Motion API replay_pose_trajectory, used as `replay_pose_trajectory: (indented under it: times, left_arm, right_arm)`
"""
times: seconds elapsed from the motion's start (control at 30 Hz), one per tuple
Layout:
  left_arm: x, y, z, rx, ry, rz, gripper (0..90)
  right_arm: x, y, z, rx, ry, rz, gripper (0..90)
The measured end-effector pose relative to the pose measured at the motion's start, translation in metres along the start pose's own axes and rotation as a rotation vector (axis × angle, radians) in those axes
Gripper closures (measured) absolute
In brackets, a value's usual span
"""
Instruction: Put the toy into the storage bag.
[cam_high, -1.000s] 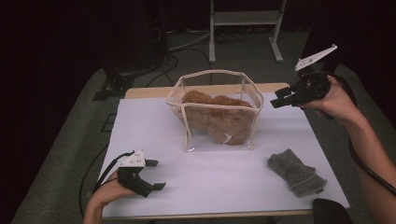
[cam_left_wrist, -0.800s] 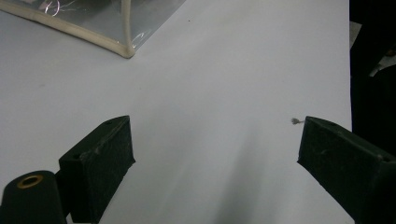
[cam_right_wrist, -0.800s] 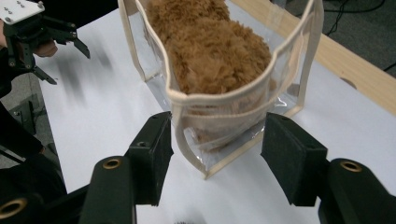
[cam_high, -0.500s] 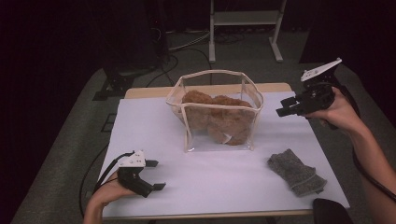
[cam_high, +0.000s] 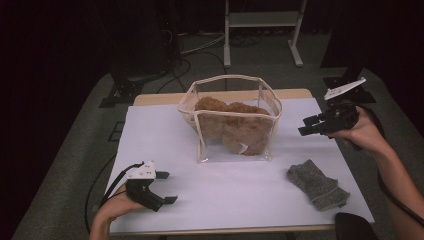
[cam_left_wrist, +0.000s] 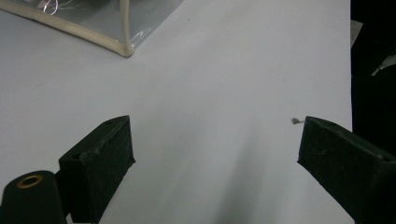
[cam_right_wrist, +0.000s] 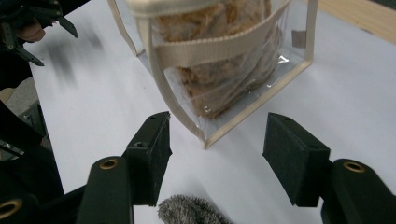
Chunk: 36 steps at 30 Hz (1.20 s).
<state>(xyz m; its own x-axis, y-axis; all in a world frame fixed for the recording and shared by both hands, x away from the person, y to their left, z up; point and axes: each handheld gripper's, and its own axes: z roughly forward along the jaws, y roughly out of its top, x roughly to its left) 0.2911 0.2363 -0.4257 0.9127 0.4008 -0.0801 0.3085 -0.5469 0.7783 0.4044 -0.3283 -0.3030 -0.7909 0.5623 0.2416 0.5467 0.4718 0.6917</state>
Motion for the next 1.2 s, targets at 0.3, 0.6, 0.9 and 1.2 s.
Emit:
replay_pose_trajectory:
  times: [0.3, 0.6, 0.9, 1.2]
  left_arm:
    - [-0.001, 0.0, 0.0, 0.001, 0.001, 0.0, 9.2]
    - [-0.001, 0.0, 0.0, -0.001, 0.002, -0.002, 9.2]
    - [-0.001, 0.0, 0.001, 0.001, 0.002, -0.001, 9.2]
    - [-0.001, 0.0, 0.001, 0.005, -0.001, -0.004, 9.2]
  right_arm:
    - [-0.006, -0.021, 0.011, 0.001, 0.02, 0.03, 39.3]
    - [-0.011, -0.039, 0.019, 0.002, 0.031, 0.058, 39.0]
    - [-0.01, -0.052, 0.024, -0.002, 0.04, 0.072, 38.7]
    - [-0.009, -0.067, 0.028, -0.01, 0.057, 0.085, 38.3]
